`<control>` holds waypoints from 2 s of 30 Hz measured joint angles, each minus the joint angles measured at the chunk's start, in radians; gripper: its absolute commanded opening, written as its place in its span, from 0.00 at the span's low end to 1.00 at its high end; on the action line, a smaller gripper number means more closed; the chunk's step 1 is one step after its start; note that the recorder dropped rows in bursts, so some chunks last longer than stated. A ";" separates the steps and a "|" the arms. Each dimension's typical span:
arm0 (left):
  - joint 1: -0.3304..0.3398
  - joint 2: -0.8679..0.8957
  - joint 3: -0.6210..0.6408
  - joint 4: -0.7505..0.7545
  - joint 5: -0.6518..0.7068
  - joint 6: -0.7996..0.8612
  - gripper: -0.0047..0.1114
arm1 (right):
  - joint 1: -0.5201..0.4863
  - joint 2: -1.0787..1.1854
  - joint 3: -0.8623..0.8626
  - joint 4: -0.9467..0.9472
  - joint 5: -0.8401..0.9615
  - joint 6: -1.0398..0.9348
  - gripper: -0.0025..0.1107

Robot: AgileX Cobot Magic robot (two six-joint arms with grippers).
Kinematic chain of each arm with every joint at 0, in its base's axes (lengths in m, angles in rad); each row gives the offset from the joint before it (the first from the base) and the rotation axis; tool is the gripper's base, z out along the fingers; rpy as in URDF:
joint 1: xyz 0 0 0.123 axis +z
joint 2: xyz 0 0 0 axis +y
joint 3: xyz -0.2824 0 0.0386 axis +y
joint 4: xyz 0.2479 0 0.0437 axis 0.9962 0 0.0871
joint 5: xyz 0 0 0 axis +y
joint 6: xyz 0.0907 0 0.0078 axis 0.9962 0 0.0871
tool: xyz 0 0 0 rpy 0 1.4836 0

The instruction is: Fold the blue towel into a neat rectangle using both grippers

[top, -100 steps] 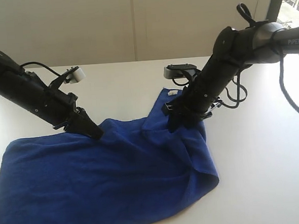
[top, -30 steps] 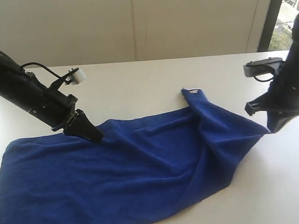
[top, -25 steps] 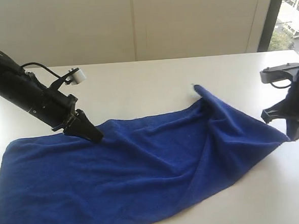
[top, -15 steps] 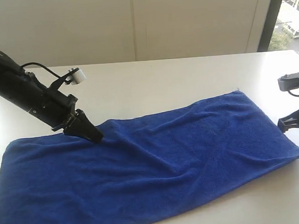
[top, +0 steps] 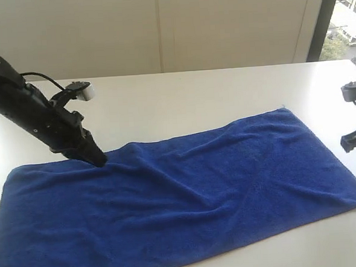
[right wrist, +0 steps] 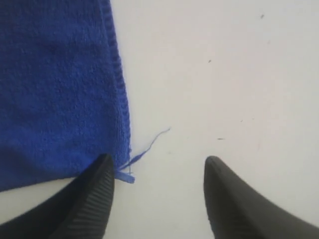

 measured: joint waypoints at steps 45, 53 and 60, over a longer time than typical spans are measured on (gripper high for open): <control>0.231 0.079 0.000 0.523 -0.260 -0.417 0.04 | 0.048 0.109 0.053 0.219 -0.134 -0.223 0.02; 0.231 0.081 0.000 0.539 -0.293 -0.417 0.04 | 0.048 0.111 0.124 0.208 -0.162 -0.213 0.02; 0.231 0.083 0.000 0.557 -0.320 -0.417 0.04 | 0.051 0.133 0.124 0.167 -0.152 -0.140 0.02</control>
